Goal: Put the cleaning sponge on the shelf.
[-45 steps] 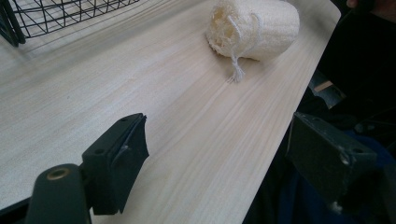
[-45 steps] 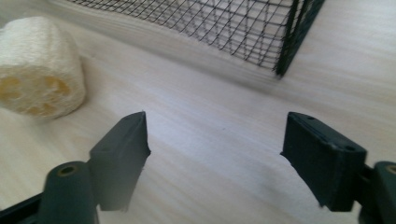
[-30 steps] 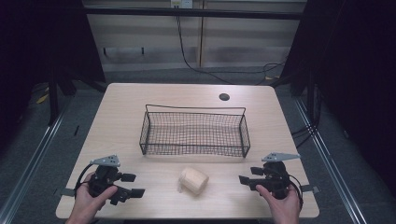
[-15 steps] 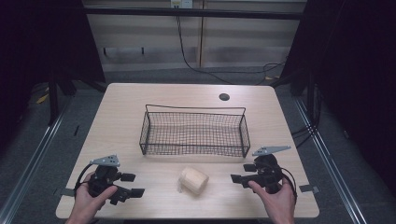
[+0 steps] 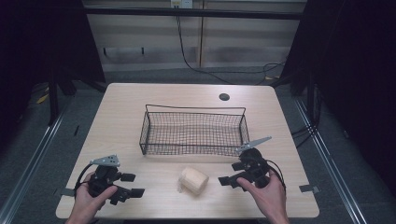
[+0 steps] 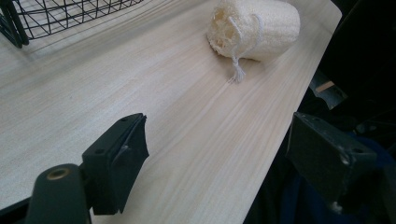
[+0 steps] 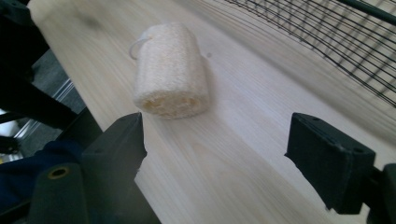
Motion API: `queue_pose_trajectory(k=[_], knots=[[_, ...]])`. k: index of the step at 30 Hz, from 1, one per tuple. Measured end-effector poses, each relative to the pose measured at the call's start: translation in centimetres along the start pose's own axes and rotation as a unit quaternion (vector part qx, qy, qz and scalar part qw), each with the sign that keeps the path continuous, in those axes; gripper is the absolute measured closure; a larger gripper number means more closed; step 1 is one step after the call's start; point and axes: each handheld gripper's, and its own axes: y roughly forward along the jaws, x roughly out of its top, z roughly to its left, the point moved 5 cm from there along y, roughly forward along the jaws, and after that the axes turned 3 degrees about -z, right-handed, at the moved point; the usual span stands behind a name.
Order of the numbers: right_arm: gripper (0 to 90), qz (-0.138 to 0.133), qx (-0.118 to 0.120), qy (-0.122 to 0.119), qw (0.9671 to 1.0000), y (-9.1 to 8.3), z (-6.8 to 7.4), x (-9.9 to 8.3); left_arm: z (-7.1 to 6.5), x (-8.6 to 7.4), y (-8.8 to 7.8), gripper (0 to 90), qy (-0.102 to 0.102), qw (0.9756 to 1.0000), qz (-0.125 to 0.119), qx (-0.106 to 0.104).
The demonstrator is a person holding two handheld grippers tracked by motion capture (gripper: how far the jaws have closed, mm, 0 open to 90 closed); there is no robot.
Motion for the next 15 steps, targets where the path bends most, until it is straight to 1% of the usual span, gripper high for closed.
queue_pose_trajectory(k=[1, 2, 3, 6, 7, 10, 11, 14, 15], knots=[[19.9, 0.007, -0.001, -0.005, 1.0, 0.1, 0.2, 0.5, 0.0, 0.0, 0.0, 19.7, 0.002, 1.0, 0.001, 0.0], [19.9, 0.007, -0.001, -0.005, 1.0, 0.1, 0.2, 0.5, 0.0, 0.0, 0.0, 19.7, 0.002, 1.0, 0.001, 0.0], [20.1, 0.012, 0.005, -0.01, 0.9999, 0.5, 0.5, 1.0, 0.0, 0.0, 0.0, 19.7, 0.0, 1.0, 0.0, 0.0], [20.9, 0.017, 0.006, -0.017, 0.9997, 0.7, 0.8, 1.5, 0.0, 0.0, 0.0, 19.7, 0.001, 1.0, 0.001, 0.0], [19.8, 0.02, 0.007, -0.025, 0.9994, 0.9, 1.1, 2.0, 0.0, 0.0, 0.0, 19.7, 0.0, 1.0, 0.0, 0.0], [17.9, 0.027, 0.003, -0.029, 0.9992, 1.1, 1.2, 2.5, 0.0, 0.0, 0.0, 19.7, 0.0, 1.0, 0.0, 0.0], [17.4, 0.035, 0.003, -0.032, 0.9989, 1.2, 1.3, 3.0, 0.0, 0.0, 0.0, 19.7, 0.002, 1.0, 0.001, 0.0], [17.4, 0.036, 0.009, -0.034, 0.9987, 1.4, 1.4, 3.4, 0.0, 0.0, 0.0, 19.7, 0.002, 1.0, 0.001, 0.001], [17.4, 0.042, 0.012, -0.036, 0.9984, 1.6, 1.5, 3.5, 0.0, 0.0, 0.0, 19.7, 0.0, 1.0, 0.001, 0.001]])
